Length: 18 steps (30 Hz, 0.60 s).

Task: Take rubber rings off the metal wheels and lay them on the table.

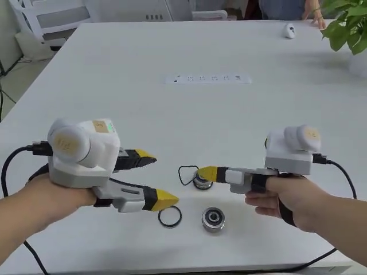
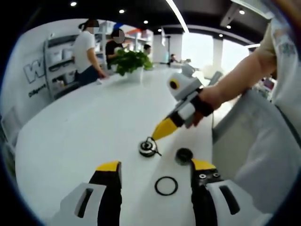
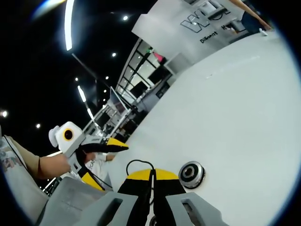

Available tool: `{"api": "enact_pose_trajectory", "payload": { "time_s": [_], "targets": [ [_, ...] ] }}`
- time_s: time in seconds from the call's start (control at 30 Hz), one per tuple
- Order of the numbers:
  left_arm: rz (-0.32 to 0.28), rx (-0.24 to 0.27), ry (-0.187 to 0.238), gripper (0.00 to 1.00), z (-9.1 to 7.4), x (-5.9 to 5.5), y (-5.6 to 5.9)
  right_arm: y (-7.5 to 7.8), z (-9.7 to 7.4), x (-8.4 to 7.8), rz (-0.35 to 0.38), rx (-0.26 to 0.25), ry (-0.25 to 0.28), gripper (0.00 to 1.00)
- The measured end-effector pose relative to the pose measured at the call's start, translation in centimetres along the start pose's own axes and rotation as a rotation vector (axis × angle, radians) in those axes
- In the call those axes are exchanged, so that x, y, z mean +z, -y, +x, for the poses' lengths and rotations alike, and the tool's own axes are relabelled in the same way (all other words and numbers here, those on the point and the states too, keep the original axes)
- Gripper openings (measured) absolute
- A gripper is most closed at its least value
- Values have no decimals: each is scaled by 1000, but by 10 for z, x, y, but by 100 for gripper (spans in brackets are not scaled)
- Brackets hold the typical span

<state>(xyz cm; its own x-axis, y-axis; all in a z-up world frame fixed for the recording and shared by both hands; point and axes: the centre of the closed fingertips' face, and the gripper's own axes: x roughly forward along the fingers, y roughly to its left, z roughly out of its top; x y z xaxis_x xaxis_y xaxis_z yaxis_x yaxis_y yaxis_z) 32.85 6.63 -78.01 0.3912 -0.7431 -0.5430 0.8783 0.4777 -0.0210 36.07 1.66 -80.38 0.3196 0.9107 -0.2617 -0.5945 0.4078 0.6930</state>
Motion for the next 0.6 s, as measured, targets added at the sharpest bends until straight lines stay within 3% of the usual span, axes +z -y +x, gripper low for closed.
{"api": "enact_pose_trajectory", "payload": {
  "time_s": [0.3, 0.6],
  "targets": [
    [-14, 23, 0, 60, -16, -8, 2, -14, 9, -12, -18, 13, -57, 0],
    [-18, 38, -7, 60, -25, -16, 1, -15, 16, -24, -39, 18, -119, 0]
  ]
}}
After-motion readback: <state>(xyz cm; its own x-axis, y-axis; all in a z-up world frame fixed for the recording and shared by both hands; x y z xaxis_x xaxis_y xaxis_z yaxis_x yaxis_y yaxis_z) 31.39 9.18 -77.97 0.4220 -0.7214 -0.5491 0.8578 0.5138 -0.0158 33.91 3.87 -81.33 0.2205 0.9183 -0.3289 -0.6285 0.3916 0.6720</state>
